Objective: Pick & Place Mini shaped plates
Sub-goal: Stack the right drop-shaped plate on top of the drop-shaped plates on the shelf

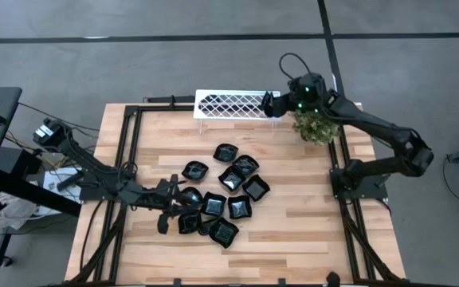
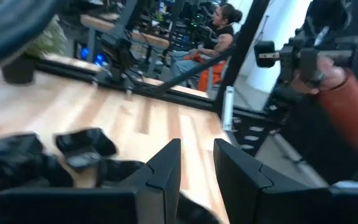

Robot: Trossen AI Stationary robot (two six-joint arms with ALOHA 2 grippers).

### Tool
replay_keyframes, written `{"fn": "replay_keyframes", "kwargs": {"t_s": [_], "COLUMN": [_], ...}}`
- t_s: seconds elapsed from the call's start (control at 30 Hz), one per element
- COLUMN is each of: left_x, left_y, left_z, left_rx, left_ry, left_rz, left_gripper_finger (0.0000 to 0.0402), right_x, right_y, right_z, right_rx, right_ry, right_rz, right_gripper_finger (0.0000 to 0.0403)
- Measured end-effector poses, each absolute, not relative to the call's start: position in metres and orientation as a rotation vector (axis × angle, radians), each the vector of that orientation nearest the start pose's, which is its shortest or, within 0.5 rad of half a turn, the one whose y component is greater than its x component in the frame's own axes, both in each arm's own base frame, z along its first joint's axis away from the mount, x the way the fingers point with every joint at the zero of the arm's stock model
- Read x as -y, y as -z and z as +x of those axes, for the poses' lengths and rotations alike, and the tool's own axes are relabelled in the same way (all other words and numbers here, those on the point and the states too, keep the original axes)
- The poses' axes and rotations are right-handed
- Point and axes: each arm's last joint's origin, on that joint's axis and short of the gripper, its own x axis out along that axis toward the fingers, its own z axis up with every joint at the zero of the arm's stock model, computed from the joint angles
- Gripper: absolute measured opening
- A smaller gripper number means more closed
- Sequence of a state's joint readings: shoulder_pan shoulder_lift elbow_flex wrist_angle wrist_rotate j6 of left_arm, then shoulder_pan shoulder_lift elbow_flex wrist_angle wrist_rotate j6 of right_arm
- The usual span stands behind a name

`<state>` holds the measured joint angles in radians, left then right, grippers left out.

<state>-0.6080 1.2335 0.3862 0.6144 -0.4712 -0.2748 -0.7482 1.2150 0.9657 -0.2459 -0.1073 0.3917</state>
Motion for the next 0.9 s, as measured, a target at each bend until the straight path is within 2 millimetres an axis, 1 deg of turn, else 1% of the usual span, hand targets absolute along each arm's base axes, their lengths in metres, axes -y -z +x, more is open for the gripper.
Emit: {"fn": "replay_keyframes", "kwargs": {"t_s": [0.13, 0.27, 0.43, 0.6, 0.73, 0.83, 0.9], "left_x": [0.108, 0.092, 0.075, 0.07, 0.068, 0.068, 0.068], "left_y": [-0.185, -0.183, -0.182, -0.181, -0.182, -0.182, -0.182], "left_z": [0.204, 0.211, 0.218, 0.22, 0.221, 0.221, 0.221], "left_rx": [-0.23, -0.247, -0.271, -0.275, -0.274, -0.273, -0.273], "left_ry": [0.053, -0.018, -0.014, -0.009, -0.019, -0.018, -0.018], "left_rz": [-0.067, -0.063, -0.084, -0.092, -0.094, -0.094, -0.094], "left_gripper_finger": [0.0097, 0.0097, 0.0097, 0.0097, 0.0097, 0.0097, 0.0097], "right_x": [0.198, 0.218, 0.237, 0.251, 0.257, 0.262, 0.266], "right_y": [-0.301, -0.304, -0.305, -0.315, -0.322, -0.321, -0.316], "right_z": [0.201, 0.209, 0.226, 0.235, 0.235, 0.232, 0.227], "right_rx": [-0.347, -0.383, -0.504, -0.582, -0.613, -0.639, -0.671], "right_ry": [0.714, 0.696, 0.664, 0.653, 0.662, 0.679, 0.697], "right_rz": [0.569, 0.554, 0.542, 0.522, 0.52, 0.548, 0.577], "right_gripper_finger": [0.0, 0.0, 0.0, 0.0, 0.0, 0.0, 0.0]}}
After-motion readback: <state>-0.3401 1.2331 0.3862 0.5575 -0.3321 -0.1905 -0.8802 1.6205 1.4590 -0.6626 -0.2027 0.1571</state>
